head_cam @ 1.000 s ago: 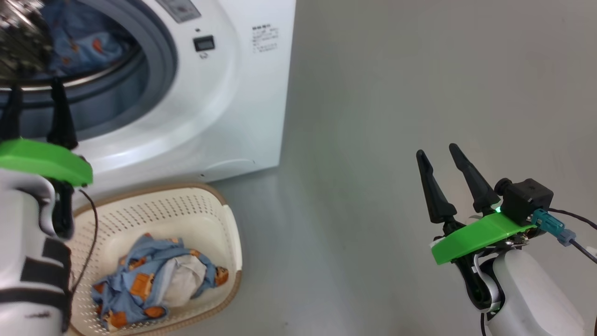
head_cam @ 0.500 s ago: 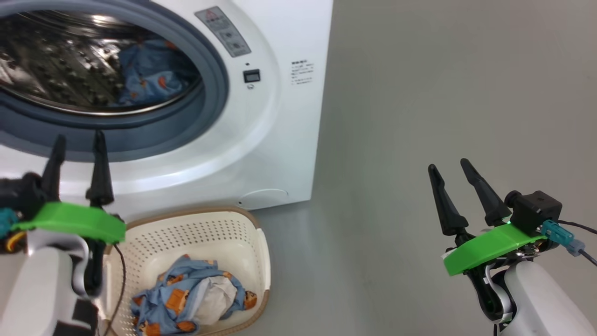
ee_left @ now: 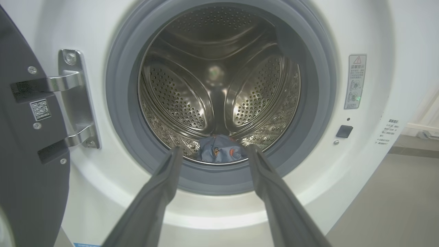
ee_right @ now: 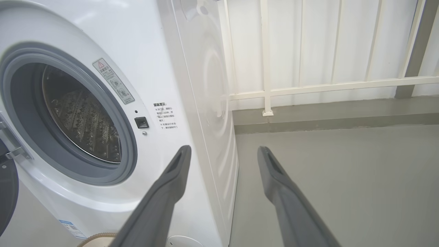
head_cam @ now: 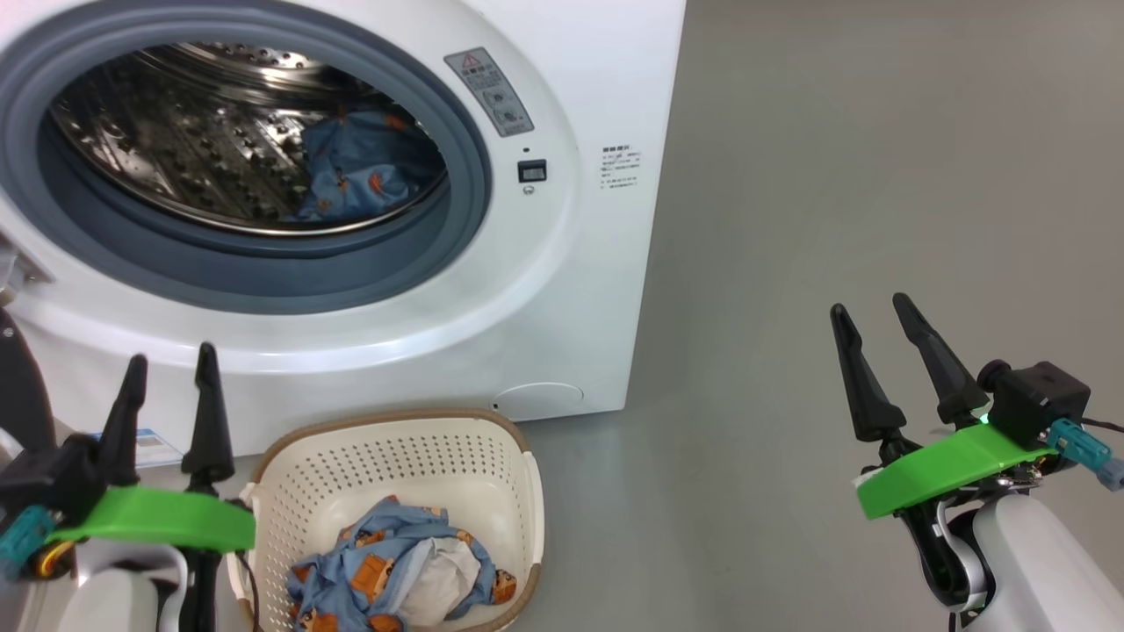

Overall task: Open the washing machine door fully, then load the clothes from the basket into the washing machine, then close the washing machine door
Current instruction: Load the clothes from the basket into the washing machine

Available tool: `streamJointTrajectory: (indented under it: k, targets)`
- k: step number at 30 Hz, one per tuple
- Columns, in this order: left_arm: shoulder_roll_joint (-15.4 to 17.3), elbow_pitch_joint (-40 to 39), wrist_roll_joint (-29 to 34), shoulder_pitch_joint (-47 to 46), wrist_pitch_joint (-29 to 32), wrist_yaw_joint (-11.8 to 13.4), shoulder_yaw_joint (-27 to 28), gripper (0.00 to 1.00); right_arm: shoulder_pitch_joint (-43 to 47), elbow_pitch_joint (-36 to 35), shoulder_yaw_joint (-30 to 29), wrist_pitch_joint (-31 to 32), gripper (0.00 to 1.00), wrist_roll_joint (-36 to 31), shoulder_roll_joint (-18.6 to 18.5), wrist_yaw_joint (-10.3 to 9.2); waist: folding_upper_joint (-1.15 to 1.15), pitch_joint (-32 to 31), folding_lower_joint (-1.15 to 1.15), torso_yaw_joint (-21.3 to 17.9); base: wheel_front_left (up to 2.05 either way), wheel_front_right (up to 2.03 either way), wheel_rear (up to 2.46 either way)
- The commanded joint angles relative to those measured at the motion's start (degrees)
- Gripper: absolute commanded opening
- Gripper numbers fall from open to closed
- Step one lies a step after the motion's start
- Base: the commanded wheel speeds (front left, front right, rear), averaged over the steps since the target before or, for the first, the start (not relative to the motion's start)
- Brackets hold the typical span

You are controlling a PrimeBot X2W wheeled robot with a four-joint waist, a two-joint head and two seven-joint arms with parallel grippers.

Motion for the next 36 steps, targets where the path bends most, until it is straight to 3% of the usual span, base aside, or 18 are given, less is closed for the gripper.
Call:
streamJointTrajectory:
  k: [1,17,36]
  targets:
    - [1.56,-1.92,0.64,-0.16,-0.30,-0.07,2.26,1.00,0.57,-1.53,0.82,-0.53,1.00,-0.24,-0.59,0.25,0.00,-0.37,0.00,0.30,0.00,0.00,0.00]
    - [-2.41,-9.06,0.68,7.06,-0.30,0.43,5.40,1.00,2.67,-3.65,-0.47,-0.53,1.00,-1.45,-0.39,0.25,0.00,-1.34,0.00,0.93,0.00,0.00,0.00]
    - [-2.97,-9.40,1.78,7.11,-0.30,0.23,5.16,1.00,2.22,-3.98,-0.11,-0.53,1.00,-1.78,-0.65,0.25,0.00,-0.65,0.00,0.67,0.00,0.00,0.00]
